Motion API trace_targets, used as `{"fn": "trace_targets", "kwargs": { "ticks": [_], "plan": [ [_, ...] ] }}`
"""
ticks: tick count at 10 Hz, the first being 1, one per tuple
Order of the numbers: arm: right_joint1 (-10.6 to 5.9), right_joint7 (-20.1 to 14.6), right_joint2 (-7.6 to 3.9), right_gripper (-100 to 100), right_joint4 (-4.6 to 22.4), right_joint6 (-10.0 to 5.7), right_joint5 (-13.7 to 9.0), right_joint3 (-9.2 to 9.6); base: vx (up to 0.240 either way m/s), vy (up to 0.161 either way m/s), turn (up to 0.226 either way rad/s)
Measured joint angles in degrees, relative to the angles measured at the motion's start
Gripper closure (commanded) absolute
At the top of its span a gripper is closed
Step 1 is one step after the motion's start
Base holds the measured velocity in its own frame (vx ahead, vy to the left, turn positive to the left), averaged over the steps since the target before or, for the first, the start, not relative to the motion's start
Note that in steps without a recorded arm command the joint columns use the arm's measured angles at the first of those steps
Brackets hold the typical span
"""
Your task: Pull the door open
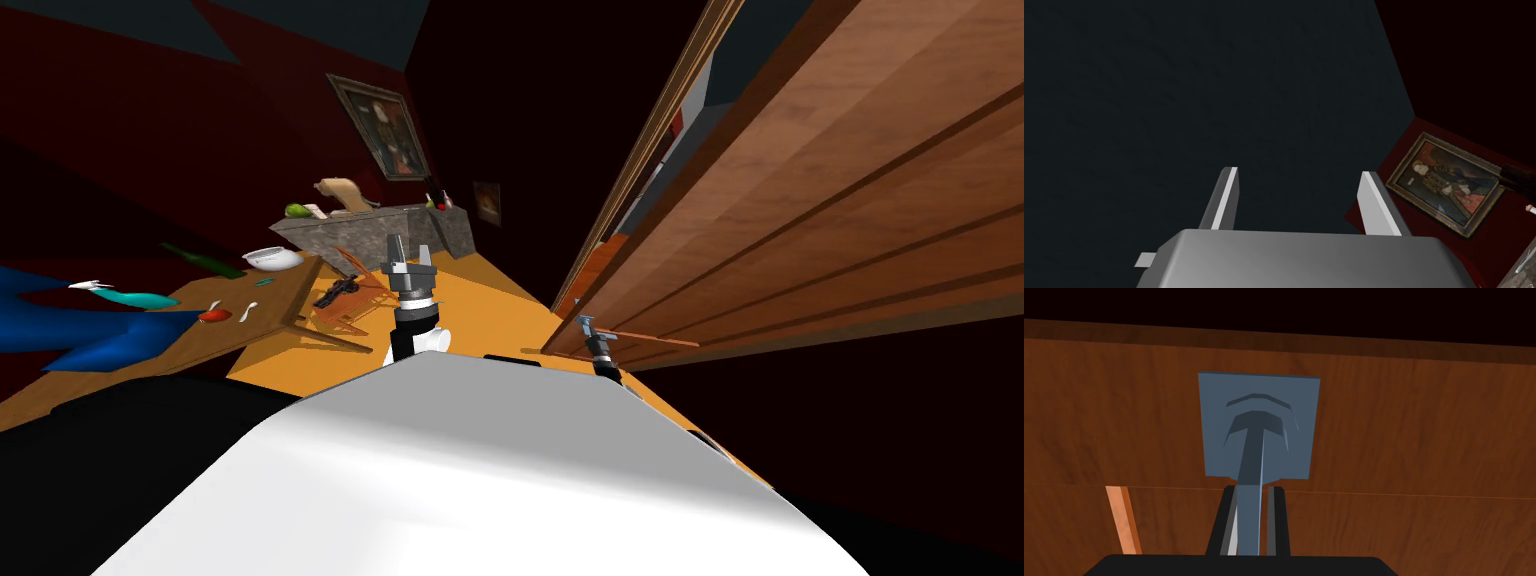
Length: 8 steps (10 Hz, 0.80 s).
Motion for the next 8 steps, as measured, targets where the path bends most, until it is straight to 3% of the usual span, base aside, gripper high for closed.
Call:
{"fn": "trace_targets", "kwargs": {
  "ticks": [2, 5, 7, 8],
  "plan": [
    [0.13, -1.32, -0.97, 100, 2.15, -2.77, 0.13, 1.09, -0.198, -0.063, 0.126],
    [2.71, -2.77, -2.5, 100, 1.53, -5.51, 0.25, 2.81, -0.194, -0.078, 0.138],
    [3.46, -3.62, -3.21, 100, 2.11, -7.5, 0.35, 3.73, -0.148, -0.042, 0.056],
    [3.61, -3.72, -3.15, 100, 2.28, -7.66, 0.41, 3.89, -0.13, -0.063, 0.183]
  ]
}}
